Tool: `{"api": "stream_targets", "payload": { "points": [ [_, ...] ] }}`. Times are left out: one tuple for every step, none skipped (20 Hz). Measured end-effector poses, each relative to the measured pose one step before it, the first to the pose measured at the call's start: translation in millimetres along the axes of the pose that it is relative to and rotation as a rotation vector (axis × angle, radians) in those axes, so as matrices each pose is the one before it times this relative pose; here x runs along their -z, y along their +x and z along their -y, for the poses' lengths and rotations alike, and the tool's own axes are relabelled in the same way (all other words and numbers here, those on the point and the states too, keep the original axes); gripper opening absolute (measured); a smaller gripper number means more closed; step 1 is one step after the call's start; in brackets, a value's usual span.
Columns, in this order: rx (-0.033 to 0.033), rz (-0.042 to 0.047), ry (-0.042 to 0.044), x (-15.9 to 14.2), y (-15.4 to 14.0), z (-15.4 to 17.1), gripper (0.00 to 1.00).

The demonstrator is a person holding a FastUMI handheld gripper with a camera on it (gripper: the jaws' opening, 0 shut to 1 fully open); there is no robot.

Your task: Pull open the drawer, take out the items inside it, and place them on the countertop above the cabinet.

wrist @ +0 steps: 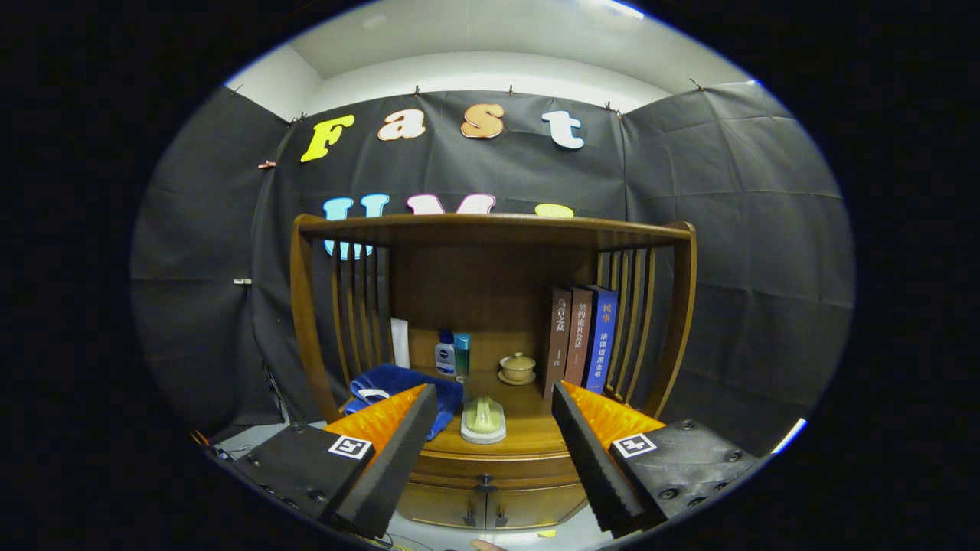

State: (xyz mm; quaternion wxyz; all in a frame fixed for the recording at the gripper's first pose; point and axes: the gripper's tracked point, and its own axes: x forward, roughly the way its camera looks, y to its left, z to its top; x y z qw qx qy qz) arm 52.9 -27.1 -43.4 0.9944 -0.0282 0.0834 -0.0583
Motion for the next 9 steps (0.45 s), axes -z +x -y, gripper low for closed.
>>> {"api": "stream_targets", "payload": {
  "points": [
    [-0.00168,0.00627,0.00402,-5.25,-2.88,-1.05,0.98],
    [-0.00549,0.00228,0.00052,-4.49,-3.33,-1.30,0.98],
    [-0.00362,0.00324,-0.00175,-3.77,-3.90,-1.70,0.98],
    [0.00268,0.00248,-0.00402,-2.81,-3.44,0.21,0.98],
    [0.00264,0.00319,-0.00177,-2.02,-3.27,-0.13,0.98],
    [0.00439,0.00081,-0.00166,-0.89,-3.01,0.30,0.98],
    [0.00418,-0.00228,-0.00111,-0.43,-1.78,0.13,0.98],
    [0.00305,-0.00398,-0.00297,0.32,-2.29,0.49,0.98],
    [0.00243,-0.00223,-0.00073,-0.13,-1.59,0.53,0.98]
  ]
}}
